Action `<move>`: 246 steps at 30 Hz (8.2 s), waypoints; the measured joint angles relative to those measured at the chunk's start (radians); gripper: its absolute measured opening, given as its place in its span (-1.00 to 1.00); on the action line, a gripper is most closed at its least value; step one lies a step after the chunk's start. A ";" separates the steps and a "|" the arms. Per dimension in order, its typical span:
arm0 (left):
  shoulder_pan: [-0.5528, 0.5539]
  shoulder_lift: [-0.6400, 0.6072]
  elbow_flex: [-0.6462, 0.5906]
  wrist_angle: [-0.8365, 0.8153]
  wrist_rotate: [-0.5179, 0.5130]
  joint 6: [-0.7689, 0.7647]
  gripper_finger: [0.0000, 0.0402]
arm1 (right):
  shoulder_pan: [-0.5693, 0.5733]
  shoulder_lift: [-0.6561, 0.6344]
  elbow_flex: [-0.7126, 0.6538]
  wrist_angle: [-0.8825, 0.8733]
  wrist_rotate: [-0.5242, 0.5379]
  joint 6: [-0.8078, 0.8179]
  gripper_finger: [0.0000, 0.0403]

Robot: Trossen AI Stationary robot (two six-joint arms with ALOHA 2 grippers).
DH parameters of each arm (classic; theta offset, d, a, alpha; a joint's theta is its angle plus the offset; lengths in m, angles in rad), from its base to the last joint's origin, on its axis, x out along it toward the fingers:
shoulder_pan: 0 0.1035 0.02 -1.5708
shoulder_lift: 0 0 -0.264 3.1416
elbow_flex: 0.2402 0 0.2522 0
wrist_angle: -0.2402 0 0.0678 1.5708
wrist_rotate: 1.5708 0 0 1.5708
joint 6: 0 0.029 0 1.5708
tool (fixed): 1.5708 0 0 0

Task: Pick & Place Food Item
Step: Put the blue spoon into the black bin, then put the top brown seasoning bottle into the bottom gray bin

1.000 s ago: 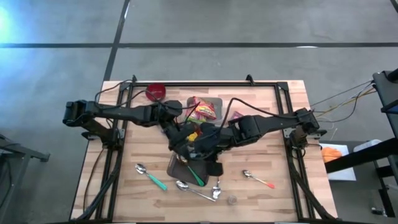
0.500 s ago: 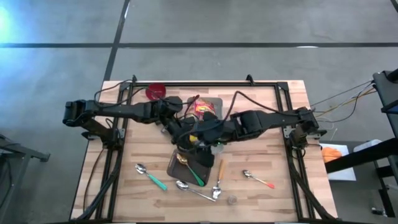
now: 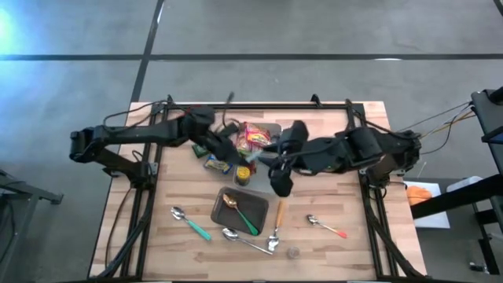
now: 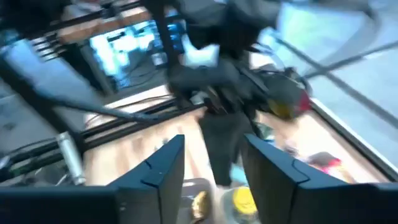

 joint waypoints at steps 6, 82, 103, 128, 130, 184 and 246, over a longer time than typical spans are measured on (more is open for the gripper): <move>0.003 -0.086 0.000 0.189 -0.165 0.096 -0.87 | 0.005 -0.017 -0.002 -0.014 0.041 0.139 -0.40; -0.011 -0.277 0.093 -0.179 -0.294 0.372 0.52 | -0.136 0.002 -0.046 0.343 -0.066 -0.043 -0.88; 0.042 -0.447 0.093 -0.871 -0.374 0.461 0.52 | -0.136 0.227 -0.122 0.030 -0.605 0.169 -0.89; 0.042 -0.571 0.093 -1.067 -0.362 0.531 0.52 | -0.128 0.558 -0.135 0.033 -0.758 0.190 -0.89; 0.042 -0.572 0.093 -1.077 -0.362 0.532 0.52 | -0.128 0.579 -0.136 0.031 -0.752 0.203 -0.89; 0.042 -0.570 0.090 -1.075 -0.362 0.503 0.52 | -0.161 0.632 -0.144 0.037 -0.754 0.402 0.06; 0.374 0.468 0.366 -1.007 -0.718 1.090 0.52 | 0.019 -0.293 -0.510 -0.324 -0.023 0.577 0.10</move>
